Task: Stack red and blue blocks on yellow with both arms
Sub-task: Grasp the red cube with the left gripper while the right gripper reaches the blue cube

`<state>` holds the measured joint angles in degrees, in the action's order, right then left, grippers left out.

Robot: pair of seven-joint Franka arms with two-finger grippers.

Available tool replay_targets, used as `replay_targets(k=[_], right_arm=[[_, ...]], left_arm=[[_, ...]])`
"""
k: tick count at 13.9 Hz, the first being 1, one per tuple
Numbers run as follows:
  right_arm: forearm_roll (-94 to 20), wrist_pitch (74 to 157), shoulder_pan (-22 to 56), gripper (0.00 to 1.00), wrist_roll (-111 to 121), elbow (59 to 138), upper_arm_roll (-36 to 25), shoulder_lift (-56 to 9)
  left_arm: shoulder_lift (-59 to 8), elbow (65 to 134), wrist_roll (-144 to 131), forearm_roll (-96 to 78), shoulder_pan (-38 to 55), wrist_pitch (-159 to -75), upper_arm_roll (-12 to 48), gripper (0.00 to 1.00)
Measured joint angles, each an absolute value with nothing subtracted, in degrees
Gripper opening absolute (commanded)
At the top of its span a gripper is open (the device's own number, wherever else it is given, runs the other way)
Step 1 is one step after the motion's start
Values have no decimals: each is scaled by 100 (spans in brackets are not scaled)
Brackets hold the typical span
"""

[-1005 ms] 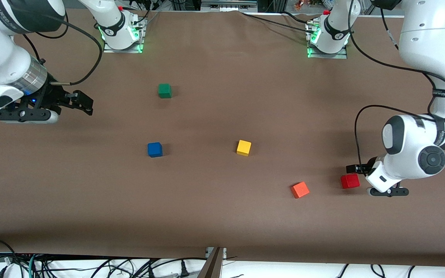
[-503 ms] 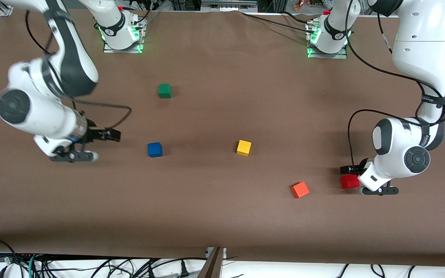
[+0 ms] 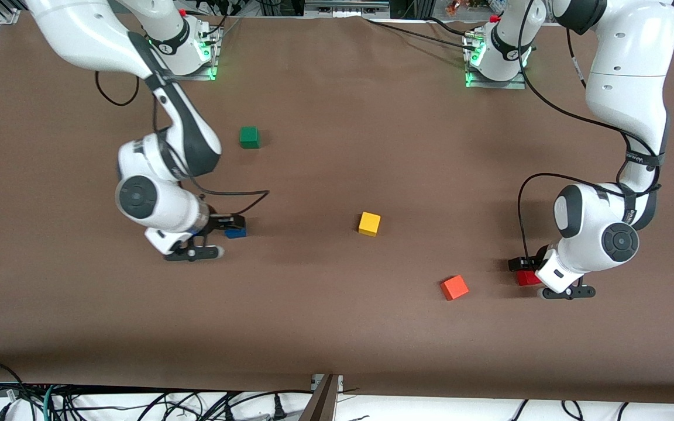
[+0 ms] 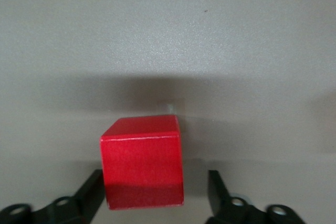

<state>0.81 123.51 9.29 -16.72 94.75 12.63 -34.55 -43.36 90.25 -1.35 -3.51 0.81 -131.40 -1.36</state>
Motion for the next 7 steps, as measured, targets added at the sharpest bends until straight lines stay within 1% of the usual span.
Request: replay_targets(k=[1, 3, 4, 5, 6, 7], right_arm=[[81, 12483, 951, 100, -1683, 9607, 1262, -3486], [81, 12772, 946, 99, -1683, 9901, 1246, -3493], [81, 12840, 940, 96, -1683, 9997, 1239, -3493], [82, 12894, 936, 88, -1683, 10062, 1238, -3492], [82, 12997, 935, 82, -1683, 10142, 1238, -3491], [82, 13153, 935, 69, -1683, 10250, 1238, -3491]], left_arm=[[-4334, 9021, -138, -351, 81, -13146, -137, 0], [-4332, 8995, -143, -351, 81, -13150, -136, 0], [-4329, 8966, -146, -351, 81, -13153, -135, 0], [-4323, 8926, -163, -351, 83, -13156, -129, 0], [-4312, 8869, -184, -351, 90, -13156, -114, 0], [-4285, 8816, -207, -352, 115, -13156, -80, 0]])
